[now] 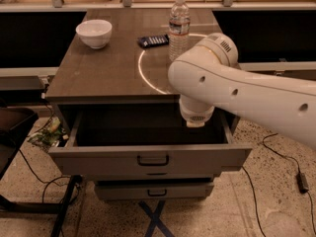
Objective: Open top drawer
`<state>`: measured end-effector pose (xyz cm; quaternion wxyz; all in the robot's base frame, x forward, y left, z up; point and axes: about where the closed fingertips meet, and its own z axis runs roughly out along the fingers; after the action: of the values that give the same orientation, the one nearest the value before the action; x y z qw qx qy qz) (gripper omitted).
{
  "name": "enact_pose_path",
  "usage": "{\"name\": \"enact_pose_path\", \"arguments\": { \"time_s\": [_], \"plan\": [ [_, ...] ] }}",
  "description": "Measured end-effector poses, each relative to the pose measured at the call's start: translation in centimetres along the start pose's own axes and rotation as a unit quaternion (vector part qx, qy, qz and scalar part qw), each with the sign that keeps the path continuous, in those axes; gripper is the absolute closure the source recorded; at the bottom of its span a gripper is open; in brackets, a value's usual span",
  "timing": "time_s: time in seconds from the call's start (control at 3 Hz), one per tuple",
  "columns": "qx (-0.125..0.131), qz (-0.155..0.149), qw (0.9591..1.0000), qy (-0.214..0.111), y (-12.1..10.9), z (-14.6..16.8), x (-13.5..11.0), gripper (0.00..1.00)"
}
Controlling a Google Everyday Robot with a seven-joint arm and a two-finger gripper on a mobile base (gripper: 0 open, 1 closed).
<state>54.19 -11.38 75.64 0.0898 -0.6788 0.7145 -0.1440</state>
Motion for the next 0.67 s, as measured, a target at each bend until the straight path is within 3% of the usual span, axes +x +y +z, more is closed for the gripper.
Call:
{"name": "enact_pose_path", "arguments": {
  "time_s": [0.33,0.67],
  "plan": [
    [-0.036,0.023,0.9989,-0.020,1.4,3.9,1.3,1.00],
    [-0.086,0.041,0.9938,-0.059,5.2,8.9,1.7,1.00]
  ]
}}
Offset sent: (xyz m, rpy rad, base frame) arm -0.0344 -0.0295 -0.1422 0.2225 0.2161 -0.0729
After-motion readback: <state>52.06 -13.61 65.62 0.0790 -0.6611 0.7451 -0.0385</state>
